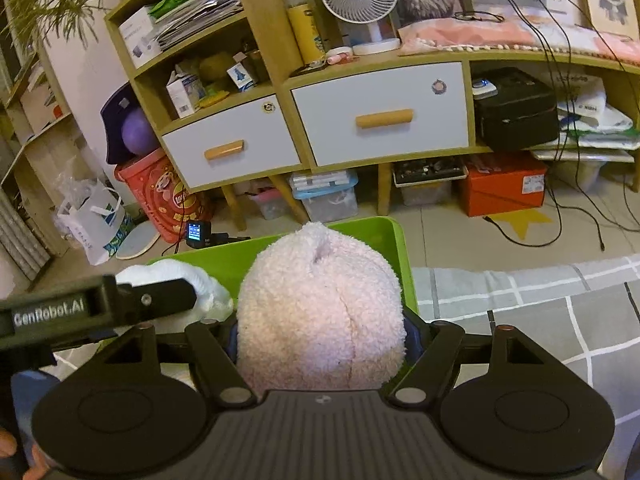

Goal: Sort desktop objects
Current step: 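Lower glove into basin and open left tool while right tool lowers pink plush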

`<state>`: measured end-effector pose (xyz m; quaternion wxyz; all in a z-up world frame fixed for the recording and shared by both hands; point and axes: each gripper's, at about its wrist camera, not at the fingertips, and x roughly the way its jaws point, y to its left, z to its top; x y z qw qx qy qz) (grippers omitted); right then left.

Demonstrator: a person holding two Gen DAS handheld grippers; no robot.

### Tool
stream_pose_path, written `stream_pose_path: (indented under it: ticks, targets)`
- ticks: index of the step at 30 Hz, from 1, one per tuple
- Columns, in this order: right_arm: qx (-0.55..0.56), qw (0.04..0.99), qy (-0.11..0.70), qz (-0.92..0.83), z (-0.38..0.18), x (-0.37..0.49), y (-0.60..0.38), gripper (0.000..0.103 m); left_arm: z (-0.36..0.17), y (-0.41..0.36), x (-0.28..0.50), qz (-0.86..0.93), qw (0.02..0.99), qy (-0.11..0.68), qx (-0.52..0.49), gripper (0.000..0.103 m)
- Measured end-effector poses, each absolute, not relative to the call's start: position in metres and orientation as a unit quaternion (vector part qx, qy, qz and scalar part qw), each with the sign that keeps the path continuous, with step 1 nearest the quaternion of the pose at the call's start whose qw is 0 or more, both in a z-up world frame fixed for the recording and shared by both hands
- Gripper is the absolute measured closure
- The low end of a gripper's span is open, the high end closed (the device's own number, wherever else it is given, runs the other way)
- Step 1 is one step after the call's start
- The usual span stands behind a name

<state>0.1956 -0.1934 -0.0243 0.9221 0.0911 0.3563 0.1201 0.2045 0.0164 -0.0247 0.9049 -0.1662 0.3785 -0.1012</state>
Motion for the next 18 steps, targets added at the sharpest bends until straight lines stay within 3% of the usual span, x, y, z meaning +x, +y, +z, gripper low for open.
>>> stream_pose_path:
  ticks: [11,18]
  targets:
    - [0.086,0.924,0.350,0.125,-0.0230,0.1931,-0.1902,0.026,-0.0309,0.0164,0.2101,-0.120,0.893,0.372,-0.222,0.011]
    - [0.088,0.924,0.345,0.137,-0.0220,0.1865,-0.1941,0.019,-0.0350,0.0148,0.2081,-0.146,0.890,0.357,-0.244,0.005]
